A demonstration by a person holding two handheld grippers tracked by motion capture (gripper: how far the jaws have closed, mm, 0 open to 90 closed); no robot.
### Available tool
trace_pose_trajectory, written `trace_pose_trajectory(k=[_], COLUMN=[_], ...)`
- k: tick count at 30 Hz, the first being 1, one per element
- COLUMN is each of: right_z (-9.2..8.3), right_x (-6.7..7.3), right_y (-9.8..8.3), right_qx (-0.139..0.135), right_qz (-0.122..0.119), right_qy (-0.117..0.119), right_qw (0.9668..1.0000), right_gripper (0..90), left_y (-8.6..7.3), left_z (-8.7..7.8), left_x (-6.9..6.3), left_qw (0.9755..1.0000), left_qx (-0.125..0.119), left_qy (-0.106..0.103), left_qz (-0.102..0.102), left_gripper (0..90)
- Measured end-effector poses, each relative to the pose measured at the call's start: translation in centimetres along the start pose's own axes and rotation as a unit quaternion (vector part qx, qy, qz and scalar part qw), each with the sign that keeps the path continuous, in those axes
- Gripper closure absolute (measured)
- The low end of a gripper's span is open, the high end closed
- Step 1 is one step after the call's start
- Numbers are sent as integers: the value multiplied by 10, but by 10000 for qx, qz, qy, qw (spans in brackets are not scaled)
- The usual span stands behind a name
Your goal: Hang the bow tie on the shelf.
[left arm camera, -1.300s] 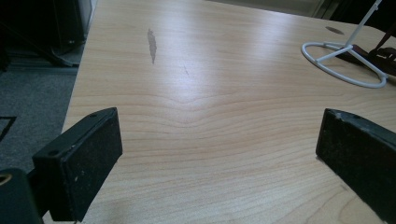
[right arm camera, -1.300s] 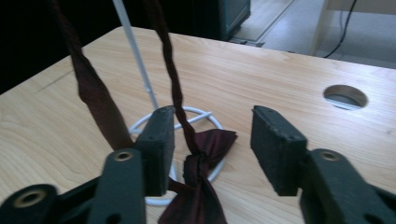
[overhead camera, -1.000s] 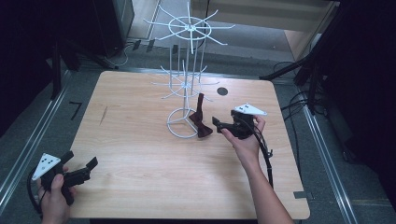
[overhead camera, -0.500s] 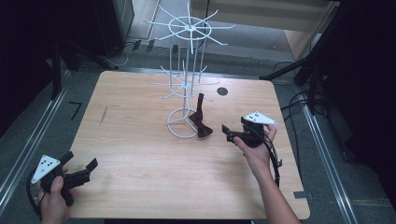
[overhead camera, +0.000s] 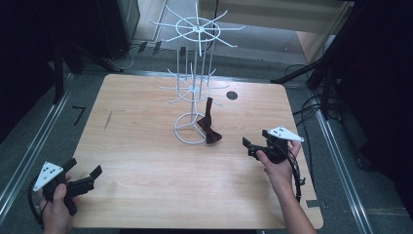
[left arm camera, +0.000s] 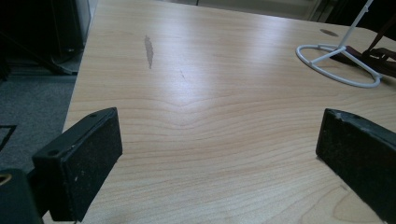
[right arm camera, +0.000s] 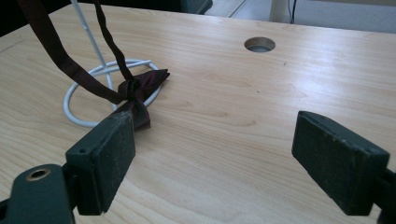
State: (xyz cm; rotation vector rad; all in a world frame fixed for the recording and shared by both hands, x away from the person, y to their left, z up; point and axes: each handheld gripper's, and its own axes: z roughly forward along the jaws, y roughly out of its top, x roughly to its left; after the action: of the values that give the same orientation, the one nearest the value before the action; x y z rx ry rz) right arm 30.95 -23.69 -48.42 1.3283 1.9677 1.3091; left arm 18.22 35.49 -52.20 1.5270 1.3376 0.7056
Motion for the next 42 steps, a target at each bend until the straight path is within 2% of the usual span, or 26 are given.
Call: trace_pose_trajectory(k=[5, 13, 18, 22, 25, 28, 30, 33, 37, 42], right_z=[-7, -21, -31, -38, -43, -46, -49, -56, -64, -74], right_x=[-6, -17, -23, -28, -31, -34, -37, -41, -48, -58], right_y=[-9, -27, -37, -44, -51, -59, -63, -69, -77, -95], right_qx=[-51, -36, -8, -16, 30, 135, 166, 174, 184, 320], right_qz=[135, 220, 201, 291, 324, 352, 349, 302, 425, 492], right_qy=[-46, -168, -240, -281, -281, -263, -277, -343, -395, -505], right_qw=[9999, 9996, 9995, 9992, 9991, 9989, 9989, 9988, 9981, 9970], right_gripper=[139, 131, 96, 88, 78, 13, 0, 0, 0, 0], left_y=[0, 0, 0, 0, 0, 1, 1, 2, 2, 2], left_z=[0, 0, 1, 1, 1, 1, 2, 3, 4, 4], left_x=[0, 0, 0, 0, 0, 1, 1, 1, 2, 2], left_qw=[10000, 10000, 10000, 10000, 10000, 10000, 10000, 9999, 9999, 9999], left_qx=[-12, 20, -4, -7, -4, 32, 45, 60, 84, 81], left_qy=[27, 31, 23, 30, 31, 2, 7, -8, -16, 0], left_qz=[-8, 2, -21, -19, -23, -39, -63, -89, -83, -85], left_gripper=[10, 10, 10, 10, 10, 10, 10, 9, 0, 0])
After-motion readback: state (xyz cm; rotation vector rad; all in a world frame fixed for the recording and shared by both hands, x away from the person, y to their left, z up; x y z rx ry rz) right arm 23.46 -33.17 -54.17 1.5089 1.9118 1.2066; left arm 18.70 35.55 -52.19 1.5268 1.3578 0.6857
